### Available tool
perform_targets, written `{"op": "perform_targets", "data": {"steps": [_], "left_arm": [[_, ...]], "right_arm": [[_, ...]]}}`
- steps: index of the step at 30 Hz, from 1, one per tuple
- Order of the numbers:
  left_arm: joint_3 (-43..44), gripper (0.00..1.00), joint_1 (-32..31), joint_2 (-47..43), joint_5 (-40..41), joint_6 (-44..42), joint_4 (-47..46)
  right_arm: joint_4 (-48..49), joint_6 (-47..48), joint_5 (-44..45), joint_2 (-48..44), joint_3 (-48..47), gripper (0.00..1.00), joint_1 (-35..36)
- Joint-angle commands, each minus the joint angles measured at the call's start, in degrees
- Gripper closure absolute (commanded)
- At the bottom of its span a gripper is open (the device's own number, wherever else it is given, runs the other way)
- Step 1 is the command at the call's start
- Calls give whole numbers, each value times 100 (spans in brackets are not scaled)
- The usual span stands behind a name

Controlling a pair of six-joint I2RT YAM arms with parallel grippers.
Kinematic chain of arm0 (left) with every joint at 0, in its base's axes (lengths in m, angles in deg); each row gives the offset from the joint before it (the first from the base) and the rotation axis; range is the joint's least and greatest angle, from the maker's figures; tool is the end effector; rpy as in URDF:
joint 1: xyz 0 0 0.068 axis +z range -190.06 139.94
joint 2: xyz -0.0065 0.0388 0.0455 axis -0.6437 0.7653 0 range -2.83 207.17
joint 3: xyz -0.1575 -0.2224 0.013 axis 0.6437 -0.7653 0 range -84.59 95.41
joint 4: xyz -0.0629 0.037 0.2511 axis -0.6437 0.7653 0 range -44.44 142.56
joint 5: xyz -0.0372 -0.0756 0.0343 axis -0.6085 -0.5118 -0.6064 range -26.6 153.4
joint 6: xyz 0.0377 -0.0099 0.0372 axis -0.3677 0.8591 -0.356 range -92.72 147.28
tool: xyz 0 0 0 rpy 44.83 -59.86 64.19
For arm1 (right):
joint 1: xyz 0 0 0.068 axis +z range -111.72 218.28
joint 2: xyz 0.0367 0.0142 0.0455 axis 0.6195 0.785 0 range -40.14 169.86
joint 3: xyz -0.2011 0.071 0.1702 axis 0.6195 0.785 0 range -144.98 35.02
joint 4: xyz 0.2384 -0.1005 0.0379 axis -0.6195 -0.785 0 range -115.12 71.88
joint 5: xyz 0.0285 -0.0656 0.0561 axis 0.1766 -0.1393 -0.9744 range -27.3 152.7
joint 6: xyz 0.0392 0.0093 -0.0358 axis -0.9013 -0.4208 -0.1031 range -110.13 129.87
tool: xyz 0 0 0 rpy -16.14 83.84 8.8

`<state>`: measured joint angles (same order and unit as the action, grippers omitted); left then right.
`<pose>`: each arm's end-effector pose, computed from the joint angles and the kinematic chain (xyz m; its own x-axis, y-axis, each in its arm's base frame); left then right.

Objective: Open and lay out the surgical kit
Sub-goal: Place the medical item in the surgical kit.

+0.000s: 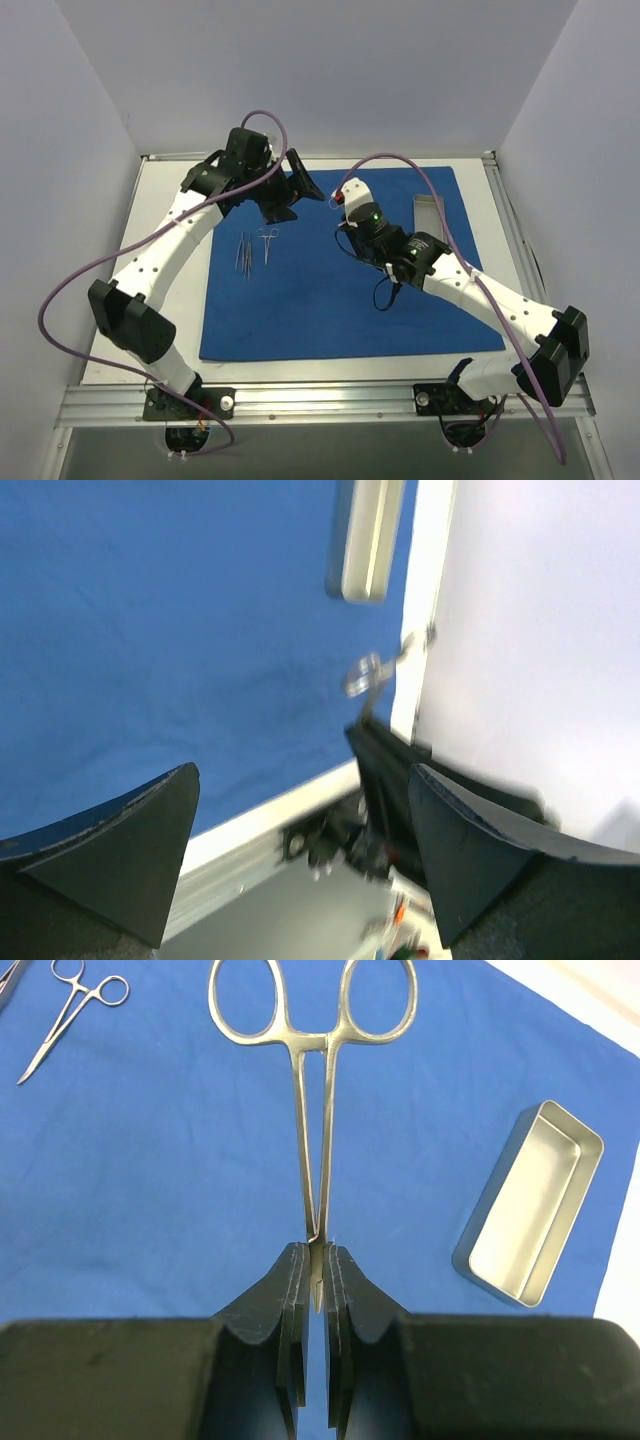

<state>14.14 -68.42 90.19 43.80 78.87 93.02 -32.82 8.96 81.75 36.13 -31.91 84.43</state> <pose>0.3041 -0.1777 0.3897 -0.8872 -0.3601 -0.2885 -0.0444 0.6889 -0.7235 0.2211 0.2134 0.3456 -0.2899 -0.2799 -0.9152 -0.4707 0.8743 -0.1183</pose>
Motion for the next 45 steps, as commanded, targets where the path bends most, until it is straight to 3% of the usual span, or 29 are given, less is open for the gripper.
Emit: {"op": "perform_targets", "data": {"steps": [1,5,16,23,32,45], "left_arm": [[742,6,-248,392,849,588,807],[1182,6,-512,612,1378,782,1115],[1886,0,-943,1148,1907,1265,1766],[1921,20,-961,1316,1907,1607,1889],[1543,32,-970,1131,2214,2021,1802],[1798,53,-1066,1342,2575,1802,1626]], "right_arm": [[55,-129,547,28,-249,100,131],[64,-199,565,116,-329,100,201],[125,-463,477,441,-540,100,500],[81,-568,590,643,-689,100,702],[-95,-998,881,890,-944,100,799],[-235,-1386,636,995,-1164,100,860]]}}
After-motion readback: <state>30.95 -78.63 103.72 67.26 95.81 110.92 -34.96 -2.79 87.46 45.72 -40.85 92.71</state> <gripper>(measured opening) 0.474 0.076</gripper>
